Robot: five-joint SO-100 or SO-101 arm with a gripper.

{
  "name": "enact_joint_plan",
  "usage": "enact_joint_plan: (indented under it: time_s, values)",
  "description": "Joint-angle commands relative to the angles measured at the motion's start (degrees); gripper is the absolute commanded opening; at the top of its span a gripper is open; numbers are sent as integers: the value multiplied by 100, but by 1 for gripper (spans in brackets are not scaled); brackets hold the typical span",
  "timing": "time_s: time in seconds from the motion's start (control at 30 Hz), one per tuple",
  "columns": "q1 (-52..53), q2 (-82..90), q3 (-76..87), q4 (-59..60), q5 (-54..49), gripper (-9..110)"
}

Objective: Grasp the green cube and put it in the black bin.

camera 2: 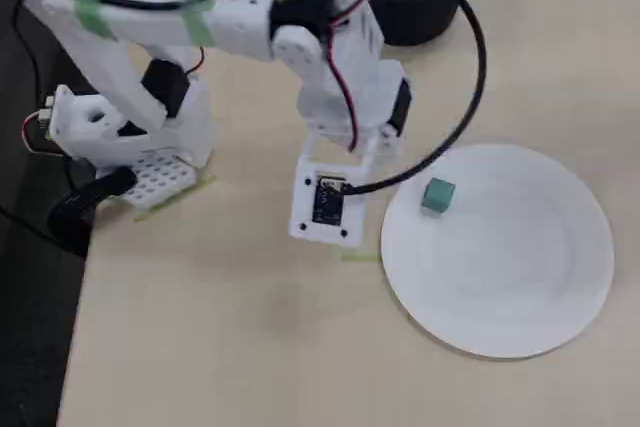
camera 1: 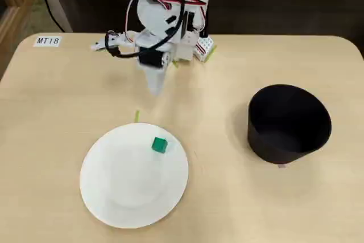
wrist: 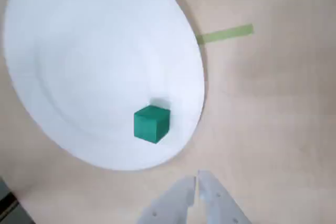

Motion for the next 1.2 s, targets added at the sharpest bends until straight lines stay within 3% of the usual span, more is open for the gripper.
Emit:
enact_joint_plan:
  time_s: [0.0, 0.23, 0.4, 0.63, 1.17]
  values:
    - [-158, -624, -703, -70, 220, 0]
    - [-343, -1661, -1705, -105, 606, 1]
    - [-272, -1767, -1758, -123, 633, 17]
    - [-149, -2013, -1758, -114, 721, 25]
    - [-211, -2461, -1784, -334, 650, 30]
